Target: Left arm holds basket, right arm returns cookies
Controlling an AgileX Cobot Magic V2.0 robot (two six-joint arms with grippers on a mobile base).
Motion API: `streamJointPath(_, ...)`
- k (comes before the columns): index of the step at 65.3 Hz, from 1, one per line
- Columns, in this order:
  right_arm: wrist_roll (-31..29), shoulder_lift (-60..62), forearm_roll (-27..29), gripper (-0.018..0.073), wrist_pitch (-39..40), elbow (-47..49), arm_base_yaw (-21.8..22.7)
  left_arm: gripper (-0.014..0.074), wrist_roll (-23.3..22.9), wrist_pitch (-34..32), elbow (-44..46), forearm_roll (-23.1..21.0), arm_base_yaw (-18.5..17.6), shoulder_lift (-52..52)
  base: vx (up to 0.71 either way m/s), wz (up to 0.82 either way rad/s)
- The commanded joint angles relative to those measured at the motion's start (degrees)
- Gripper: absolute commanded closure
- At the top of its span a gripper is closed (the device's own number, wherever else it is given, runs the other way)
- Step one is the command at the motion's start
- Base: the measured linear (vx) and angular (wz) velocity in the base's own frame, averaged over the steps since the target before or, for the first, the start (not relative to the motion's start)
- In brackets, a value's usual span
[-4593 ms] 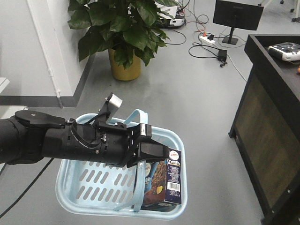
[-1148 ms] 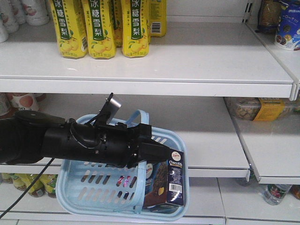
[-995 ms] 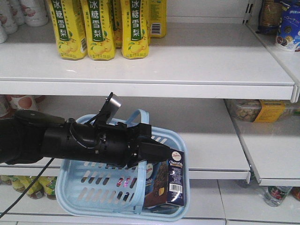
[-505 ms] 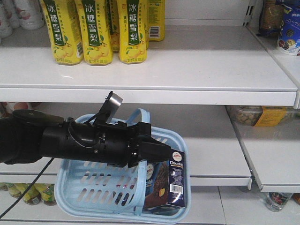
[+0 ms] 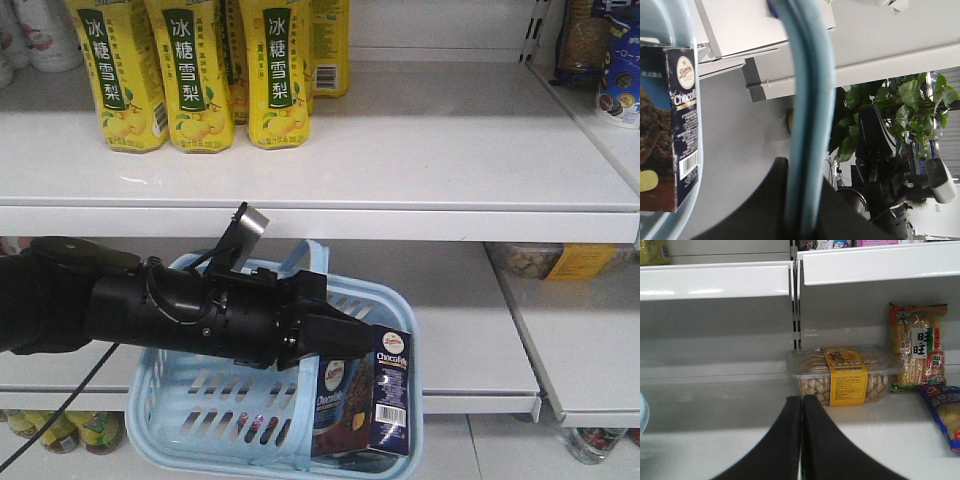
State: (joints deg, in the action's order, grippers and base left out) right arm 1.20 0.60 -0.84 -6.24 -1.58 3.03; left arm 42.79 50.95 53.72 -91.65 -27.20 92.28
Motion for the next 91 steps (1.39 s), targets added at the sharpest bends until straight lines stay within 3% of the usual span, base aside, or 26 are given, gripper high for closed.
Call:
streamJointPath(1,-0.29,0.67,-0.23,0.0567,3.81,-0.18,0.28,0.0603,1.42,-1.89,1.75,-3.63,0.38,-2.36,0.04,-0.01)
streamJointPath(78,-0.29,0.67,-0.23,0.0567,3.95,-0.18,0.28,0.0603,1.42,-1.83,1.75,-3.63,0.38,-2.36,0.0,0.0)
streamJointPath(91,-1.2,0.67,-0.45,0.0567,12.57,0.11,0.28,0.0603,1.42,-1.83,1.75,-3.63,0.38,-2.36,0.0,0.0)
